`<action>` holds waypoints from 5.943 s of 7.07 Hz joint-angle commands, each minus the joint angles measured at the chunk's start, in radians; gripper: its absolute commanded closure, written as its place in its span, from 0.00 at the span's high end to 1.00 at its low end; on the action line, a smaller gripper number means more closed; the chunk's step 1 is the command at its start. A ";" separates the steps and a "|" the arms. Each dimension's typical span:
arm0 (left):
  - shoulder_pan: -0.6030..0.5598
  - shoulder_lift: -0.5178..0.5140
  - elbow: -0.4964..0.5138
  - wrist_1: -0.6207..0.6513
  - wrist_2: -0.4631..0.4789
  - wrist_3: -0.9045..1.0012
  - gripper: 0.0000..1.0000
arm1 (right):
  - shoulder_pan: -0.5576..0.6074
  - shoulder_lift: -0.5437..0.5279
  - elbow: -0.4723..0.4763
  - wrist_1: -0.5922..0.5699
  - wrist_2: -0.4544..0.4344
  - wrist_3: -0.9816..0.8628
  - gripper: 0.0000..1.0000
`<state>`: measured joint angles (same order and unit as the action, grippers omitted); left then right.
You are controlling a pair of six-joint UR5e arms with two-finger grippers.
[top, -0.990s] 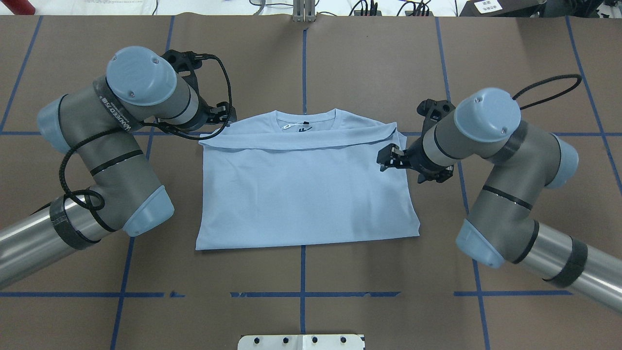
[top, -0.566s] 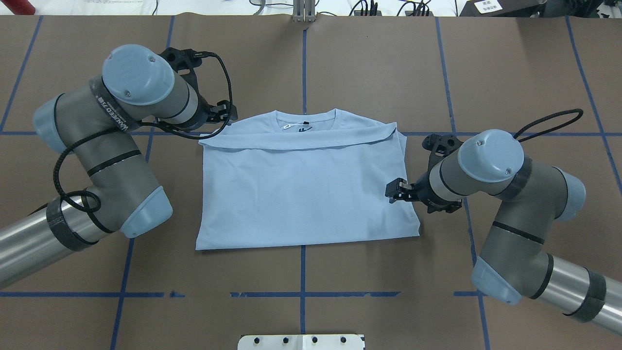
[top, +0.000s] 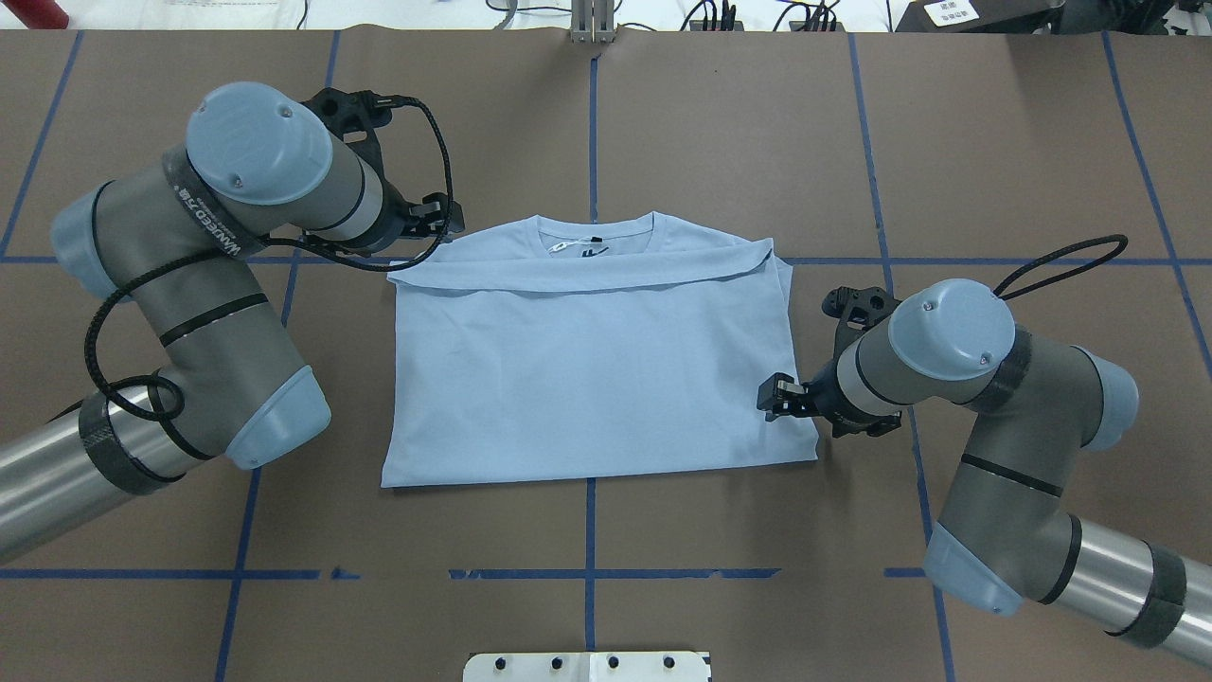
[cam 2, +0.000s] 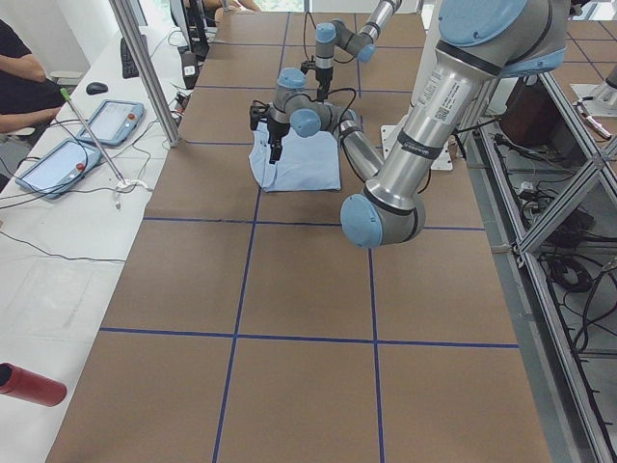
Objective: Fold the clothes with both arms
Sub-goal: 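Move the right gripper to the folded shirt's side edge and grasp it, then drag the folded shirt toward the robot with the right gripper, then move both grippers onto the folded shirt's edges to grasp it, then rotate the shirt upright with the left gripper while the right gripper holds the collar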
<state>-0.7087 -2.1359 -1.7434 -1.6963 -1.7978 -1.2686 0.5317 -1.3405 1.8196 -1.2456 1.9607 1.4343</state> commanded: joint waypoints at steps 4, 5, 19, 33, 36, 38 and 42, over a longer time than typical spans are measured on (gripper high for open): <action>0.000 0.001 -0.005 0.007 0.002 0.002 1.00 | -0.033 -0.002 0.001 0.000 0.001 -0.002 0.01; 0.000 0.001 -0.005 0.007 0.003 0.002 1.00 | -0.045 -0.003 0.004 0.002 0.000 -0.002 0.00; 0.078 0.107 -0.129 0.006 -0.002 -0.044 1.00 | -0.243 -0.243 0.425 0.003 0.001 0.210 1.00; 0.439 0.159 -0.120 0.010 0.074 -0.724 0.52 | -0.026 -0.049 0.389 -0.003 -0.121 0.106 1.00; 0.436 0.149 -0.139 0.052 0.072 -0.718 0.00 | -0.026 -0.051 0.389 -0.003 -0.121 0.106 1.00; 0.419 0.149 -0.166 0.053 0.069 -0.716 0.00 | -0.022 -0.052 0.391 -0.003 -0.121 0.106 1.00; 0.208 0.090 -0.074 0.066 0.075 -0.628 0.00 | -0.021 -0.051 0.389 -0.003 -0.121 0.107 1.00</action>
<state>-0.4411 -2.0107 -1.8760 -1.6256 -1.7251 -1.9261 0.5107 -1.3909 2.2103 -1.2487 1.8396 1.5415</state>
